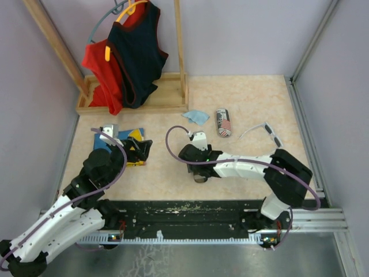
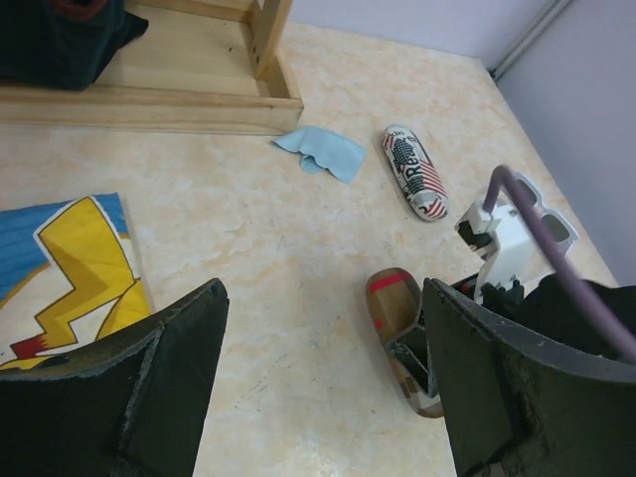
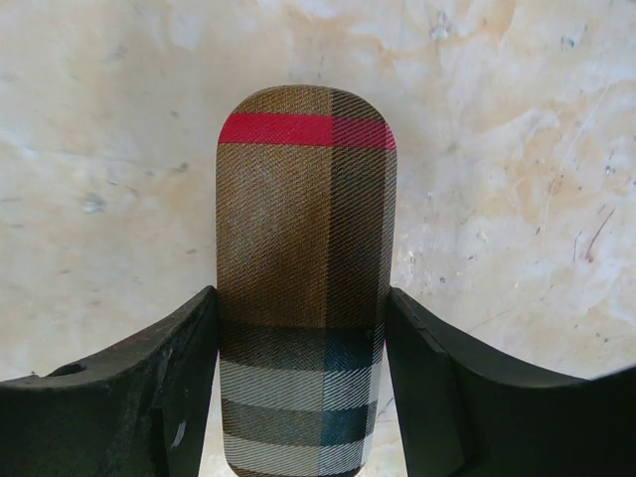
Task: Organize the sunglasses
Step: Place the sunglasses case at the center of the board, then pick up the sunglasses case from the center of the board.
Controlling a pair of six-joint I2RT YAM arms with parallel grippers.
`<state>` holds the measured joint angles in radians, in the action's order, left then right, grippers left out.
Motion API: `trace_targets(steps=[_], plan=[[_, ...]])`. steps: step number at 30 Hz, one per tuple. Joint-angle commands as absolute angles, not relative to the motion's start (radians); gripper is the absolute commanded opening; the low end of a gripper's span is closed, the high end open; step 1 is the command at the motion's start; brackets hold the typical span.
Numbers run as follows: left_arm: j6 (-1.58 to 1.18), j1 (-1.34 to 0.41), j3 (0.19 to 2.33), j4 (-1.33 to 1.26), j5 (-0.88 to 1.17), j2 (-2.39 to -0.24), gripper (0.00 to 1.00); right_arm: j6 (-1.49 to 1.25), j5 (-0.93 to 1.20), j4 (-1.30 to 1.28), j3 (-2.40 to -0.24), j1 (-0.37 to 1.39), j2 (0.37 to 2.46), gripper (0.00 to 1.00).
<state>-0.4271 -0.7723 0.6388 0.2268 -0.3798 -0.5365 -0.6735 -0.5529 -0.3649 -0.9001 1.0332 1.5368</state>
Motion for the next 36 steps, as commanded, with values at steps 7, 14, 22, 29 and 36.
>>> trace_targets(steps=[7, 14, 22, 29, 36], plan=[[-0.463, -0.773, 0.664, 0.287, -0.441, -0.540, 0.84, -0.737, -0.607, -0.332, -0.964, 1.048, 1.644, 0.30], [-0.480, -0.773, 0.668, 0.325, -0.472, -0.548, 0.84, -0.712, -0.557, -0.286, -0.940, 1.048, 1.605, 0.68], [-0.476, -0.773, 0.731, 0.361, -0.504, -0.644, 0.93, -0.627, -0.419, -0.228, -0.894, 0.995, 1.420, 0.84], [-0.568, -0.806, 0.784, 0.328, -0.402, -0.901, 1.00, -0.661, -0.250, -0.140, -0.707, 0.730, 1.176, 0.87], [-0.723, -1.034, 0.878, 0.254, -0.561, -1.232, 1.00, -0.726, -0.085, -0.105, -0.535, 0.413, 1.044, 0.87]])
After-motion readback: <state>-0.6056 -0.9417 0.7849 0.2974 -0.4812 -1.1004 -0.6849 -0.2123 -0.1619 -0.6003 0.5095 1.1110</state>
